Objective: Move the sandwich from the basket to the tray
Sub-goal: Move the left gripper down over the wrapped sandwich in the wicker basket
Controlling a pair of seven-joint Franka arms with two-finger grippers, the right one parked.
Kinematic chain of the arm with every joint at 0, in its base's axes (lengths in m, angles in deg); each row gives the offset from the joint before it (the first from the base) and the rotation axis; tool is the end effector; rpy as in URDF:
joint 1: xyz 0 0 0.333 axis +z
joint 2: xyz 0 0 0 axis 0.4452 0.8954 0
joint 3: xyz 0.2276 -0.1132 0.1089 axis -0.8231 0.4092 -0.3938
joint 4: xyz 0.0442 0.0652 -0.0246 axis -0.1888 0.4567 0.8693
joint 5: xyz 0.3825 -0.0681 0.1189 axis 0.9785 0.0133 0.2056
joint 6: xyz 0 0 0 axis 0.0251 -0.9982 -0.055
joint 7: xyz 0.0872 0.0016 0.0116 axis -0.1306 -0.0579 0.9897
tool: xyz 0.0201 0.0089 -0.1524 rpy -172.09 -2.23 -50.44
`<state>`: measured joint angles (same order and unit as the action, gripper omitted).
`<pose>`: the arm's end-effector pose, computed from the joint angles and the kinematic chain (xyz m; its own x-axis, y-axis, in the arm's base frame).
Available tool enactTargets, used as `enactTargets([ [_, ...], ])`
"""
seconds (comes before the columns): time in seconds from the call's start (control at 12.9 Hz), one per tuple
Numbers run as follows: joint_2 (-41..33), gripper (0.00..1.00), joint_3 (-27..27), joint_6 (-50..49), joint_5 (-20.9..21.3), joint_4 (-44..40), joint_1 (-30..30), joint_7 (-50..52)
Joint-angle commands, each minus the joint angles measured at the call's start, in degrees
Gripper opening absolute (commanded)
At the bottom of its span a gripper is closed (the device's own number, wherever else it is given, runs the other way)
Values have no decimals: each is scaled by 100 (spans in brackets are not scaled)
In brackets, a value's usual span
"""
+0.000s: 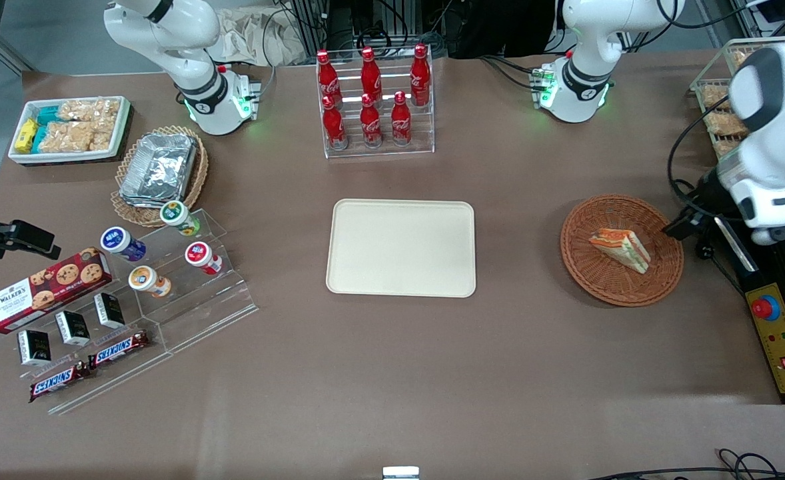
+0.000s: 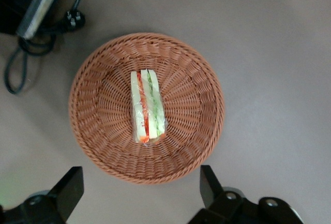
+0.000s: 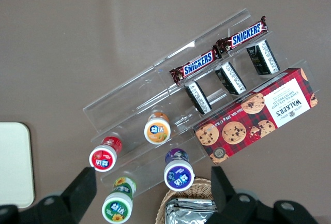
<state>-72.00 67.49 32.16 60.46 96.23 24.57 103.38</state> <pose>0.5284 0.0172 0.3371 0.6011 0.7991 -0.0075 0.7987 -0.6011 -0.0259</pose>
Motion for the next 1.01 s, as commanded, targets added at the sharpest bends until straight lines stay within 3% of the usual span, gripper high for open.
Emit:
enactTargets([
  [0.0,-211,100,-14,1034,29,953,11,508],
  [0.39,447,100,-49,3012,-6,1816,11,947],
  [0.78,976,99,-49,3963,-6,2080,11,1116],
  [0.86,994,82,-41,3981,-15,2080,11,1116],
  [0.93,994,50,-41,3982,-58,2080,11,1125],
])
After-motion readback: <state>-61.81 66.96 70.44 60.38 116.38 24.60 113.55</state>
